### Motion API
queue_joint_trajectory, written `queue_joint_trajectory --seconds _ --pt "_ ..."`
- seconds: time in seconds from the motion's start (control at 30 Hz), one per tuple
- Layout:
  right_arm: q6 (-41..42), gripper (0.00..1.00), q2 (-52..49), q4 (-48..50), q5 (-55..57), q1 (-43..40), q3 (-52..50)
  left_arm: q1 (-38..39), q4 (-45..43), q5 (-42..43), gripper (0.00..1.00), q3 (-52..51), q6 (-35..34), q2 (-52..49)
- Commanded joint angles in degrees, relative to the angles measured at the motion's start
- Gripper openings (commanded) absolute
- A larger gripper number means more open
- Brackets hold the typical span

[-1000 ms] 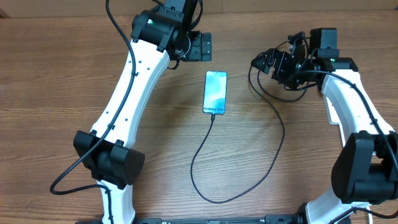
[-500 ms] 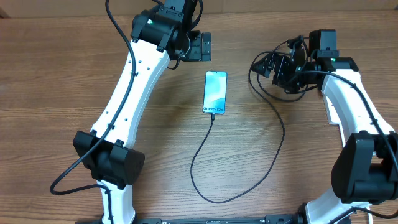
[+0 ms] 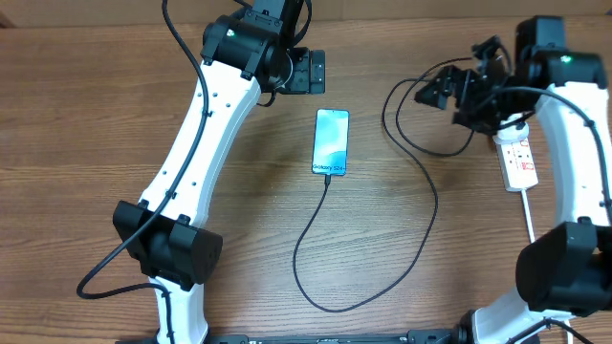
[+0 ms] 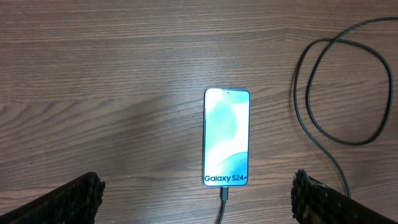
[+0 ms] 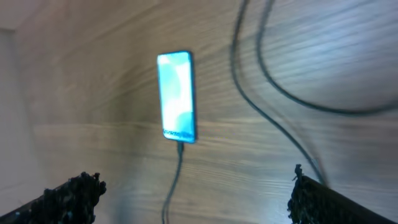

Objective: Plug charger to phone and switch on socket
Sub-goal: 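Move the right gripper toward the white power strip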

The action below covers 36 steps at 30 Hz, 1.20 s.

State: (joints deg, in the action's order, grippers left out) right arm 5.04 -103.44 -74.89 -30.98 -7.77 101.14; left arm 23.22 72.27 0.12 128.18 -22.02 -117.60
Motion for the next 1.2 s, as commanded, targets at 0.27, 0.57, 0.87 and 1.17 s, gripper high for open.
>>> queue_joint_trajectory --seconds 0.27,0.57,0.87,1.17 --pt "-3.5 1.0 0.8 -2.8 5.3 -17.4 6.5 -0.2 -0.1 -0.9 1.0 0.1 1.3 -0.2" --pt "-5.6 1.0 0.5 2.3 6.2 -27.6 5.4 -0.2 -0.1 -0.9 1.0 0.1 1.3 -0.2" --pt "-5.6 1.0 -1.5 10.7 9.1 -27.5 -2.6 -0.2 -0.1 -0.9 1.0 0.1 1.3 -0.2" --pt "-5.6 1.0 -8.3 14.0 9.1 -27.4 -7.7 -0.2 -0.1 -0.9 1.0 0.1 1.3 -0.2"
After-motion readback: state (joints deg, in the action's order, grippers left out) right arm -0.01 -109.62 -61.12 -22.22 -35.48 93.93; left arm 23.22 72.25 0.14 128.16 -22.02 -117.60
